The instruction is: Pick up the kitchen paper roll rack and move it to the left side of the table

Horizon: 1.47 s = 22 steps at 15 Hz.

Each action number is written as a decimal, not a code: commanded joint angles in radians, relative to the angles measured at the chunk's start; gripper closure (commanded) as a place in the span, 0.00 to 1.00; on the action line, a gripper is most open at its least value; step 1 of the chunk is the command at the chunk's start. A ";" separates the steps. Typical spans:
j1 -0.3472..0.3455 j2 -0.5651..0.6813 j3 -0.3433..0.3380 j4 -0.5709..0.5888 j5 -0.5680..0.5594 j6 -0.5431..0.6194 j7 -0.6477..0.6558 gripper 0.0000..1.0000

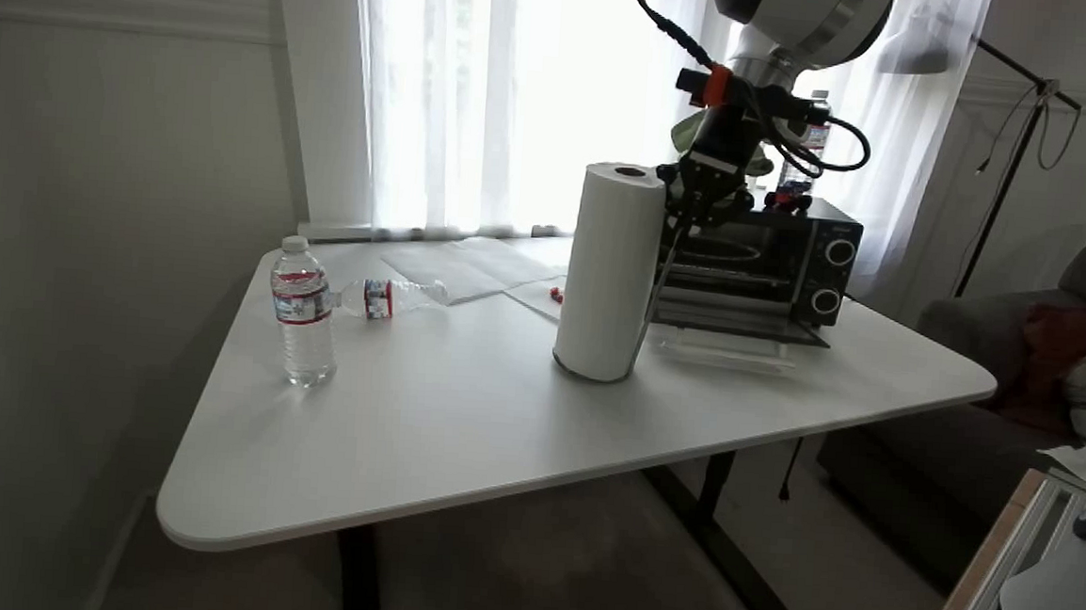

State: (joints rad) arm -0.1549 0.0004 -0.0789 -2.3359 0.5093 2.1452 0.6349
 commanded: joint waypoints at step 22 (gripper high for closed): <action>0.168 0.020 0.150 0.563 -0.165 -0.215 0.676 0.98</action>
State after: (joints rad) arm -0.0135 -0.0817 0.0540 -1.9412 0.4020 1.9546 1.2287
